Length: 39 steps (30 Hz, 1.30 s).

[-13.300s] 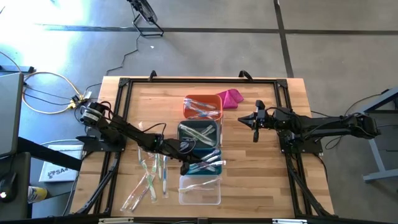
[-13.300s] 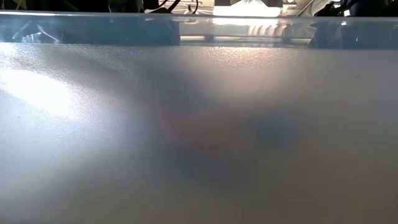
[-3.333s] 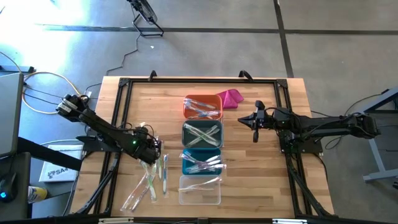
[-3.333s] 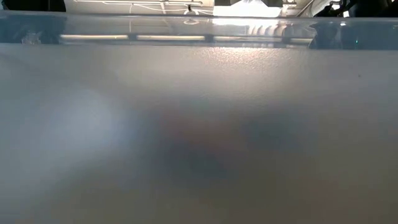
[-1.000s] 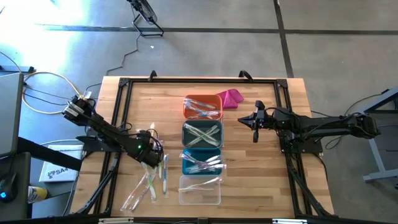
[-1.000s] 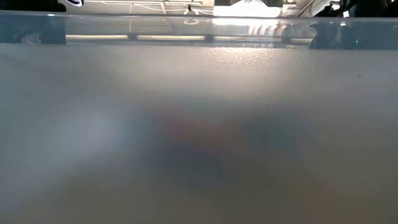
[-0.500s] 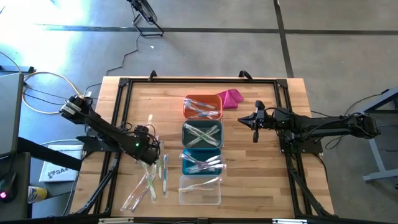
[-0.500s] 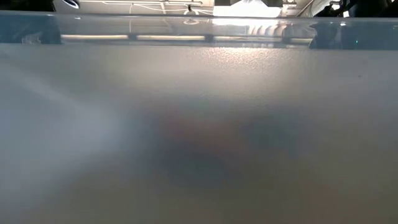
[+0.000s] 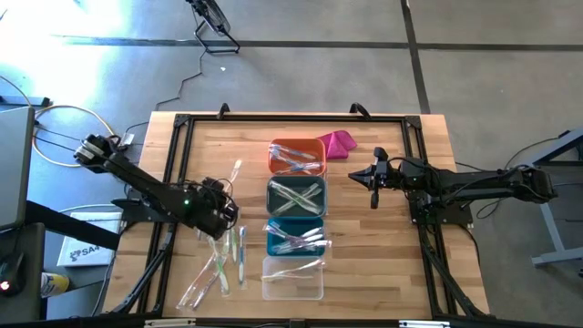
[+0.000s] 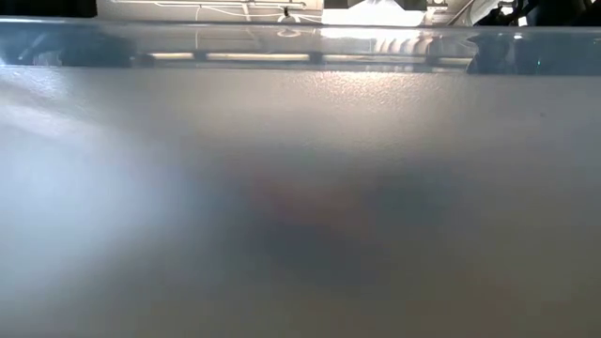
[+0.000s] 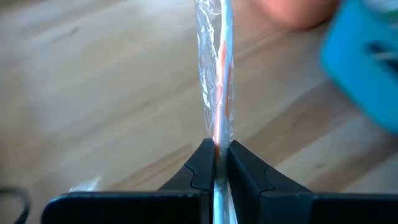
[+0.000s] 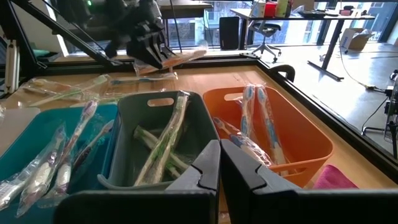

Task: Pick & Place Toothbrushes
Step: Put the orange toothbrush into the transparent bin

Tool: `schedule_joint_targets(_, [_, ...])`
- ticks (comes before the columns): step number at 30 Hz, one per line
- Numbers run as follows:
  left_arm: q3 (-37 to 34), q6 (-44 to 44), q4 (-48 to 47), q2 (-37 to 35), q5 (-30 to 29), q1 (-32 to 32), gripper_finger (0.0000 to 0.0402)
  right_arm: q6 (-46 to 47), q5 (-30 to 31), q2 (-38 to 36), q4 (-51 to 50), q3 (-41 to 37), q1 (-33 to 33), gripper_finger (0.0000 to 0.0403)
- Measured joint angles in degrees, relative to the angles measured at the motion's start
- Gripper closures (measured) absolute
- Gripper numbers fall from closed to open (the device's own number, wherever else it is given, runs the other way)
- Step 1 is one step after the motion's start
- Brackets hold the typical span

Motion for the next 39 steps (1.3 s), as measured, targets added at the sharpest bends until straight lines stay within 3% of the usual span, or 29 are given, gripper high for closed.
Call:
schedule_joint_targets(12, [0.02,34.80,24.78,-7.09,-3.02,0.00,0.0381,0.00,0.00,0.00,0.02,0.00,-0.02,0.0398])
schedule_joint_targets(20, [0.11,56.17,46.59,-8.10,5.21,0.00,0.0380,-0.01,0.00,0.00,0.02,0.00,-0.02,0.0398])
schedule_joint_targets(29, [0.11,60.55,55.37,-7.57,12.35,-0.02,0.0380,0.00,0.00,0.00,0.00,0.00,0.00,0.0398])
schedule_joint_targets(39, [0.11,60.53,67.04,2.79,16.91,-0.02,0.0380,0.00,0.00,0.00,0.01,-0.02,-0.01,0.0398])
